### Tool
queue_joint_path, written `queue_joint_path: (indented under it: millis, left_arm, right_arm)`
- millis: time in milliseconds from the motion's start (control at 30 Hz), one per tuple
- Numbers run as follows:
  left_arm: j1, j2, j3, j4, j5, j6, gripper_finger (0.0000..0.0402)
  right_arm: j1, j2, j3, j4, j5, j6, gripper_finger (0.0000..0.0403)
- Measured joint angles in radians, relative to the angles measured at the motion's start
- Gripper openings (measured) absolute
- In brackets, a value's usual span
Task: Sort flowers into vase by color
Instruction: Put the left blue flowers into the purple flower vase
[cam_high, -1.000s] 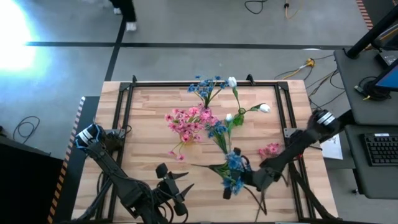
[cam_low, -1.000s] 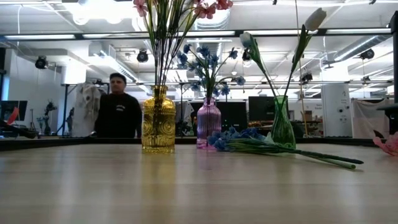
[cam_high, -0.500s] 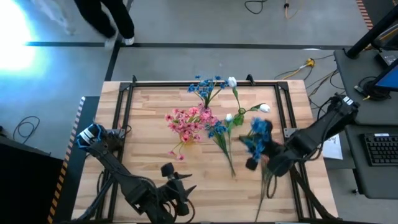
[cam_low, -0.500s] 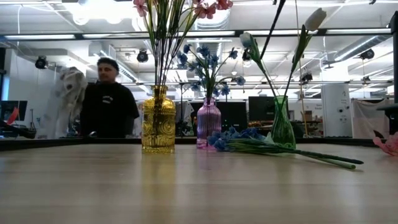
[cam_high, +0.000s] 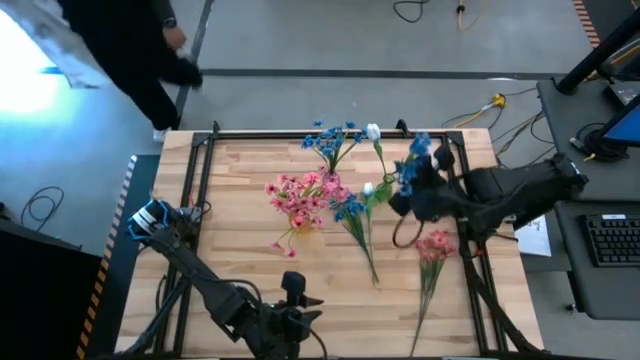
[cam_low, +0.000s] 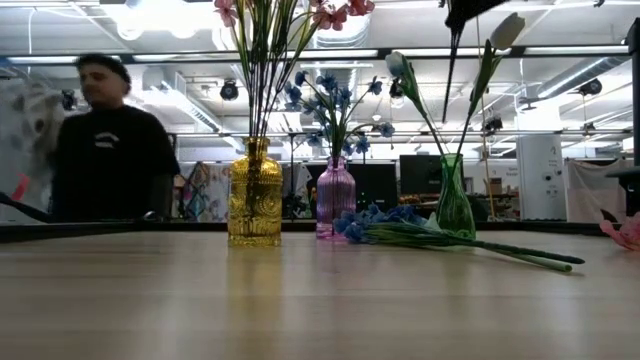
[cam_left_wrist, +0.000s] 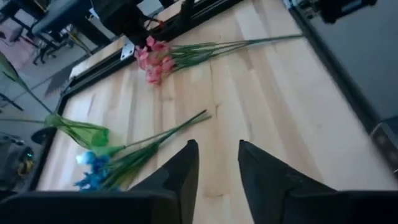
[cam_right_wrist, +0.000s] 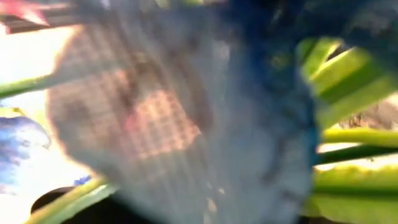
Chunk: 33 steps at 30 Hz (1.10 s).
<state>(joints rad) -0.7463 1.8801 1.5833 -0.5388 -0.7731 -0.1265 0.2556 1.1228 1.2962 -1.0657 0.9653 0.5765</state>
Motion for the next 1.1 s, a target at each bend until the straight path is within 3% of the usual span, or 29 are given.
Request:
queue_joint_path:
  millis: [133,367,533,800,1100]
  left_arm:
    - [0.019,-0.019,-0.061,0.074,0.038,0.053,0.0068]
    - [0.066,-0.159,-0.338,0.501,0.284,0.177,0.0017]
    - [0.069,-0.316,-0.536,0.673,0.293,0.177,0.0001]
    - [0.067,-0.534,-0.754,0.732,0.292,0.045,0.0000]
    - [0.067,-0.603,-0.864,0.732,0.287,-0.066,0.0000]
  right_arm:
    - [-0.091,-0.005,-0.003,-0.002,-0.061,-0.043,0.0028]
    - [-0.144,0.014,-0.004,0.000,-0.086,-0.079,0.0028]
    - [-0.163,0.016,-0.006,0.001,-0.086,-0.098,0.0028]
    - [-0.197,0.016,-0.009,0.023,-0.114,-0.097,0.0028]
    - [-0.209,0.022,-0.010,0.037,-0.167,-0.046,0.0028]
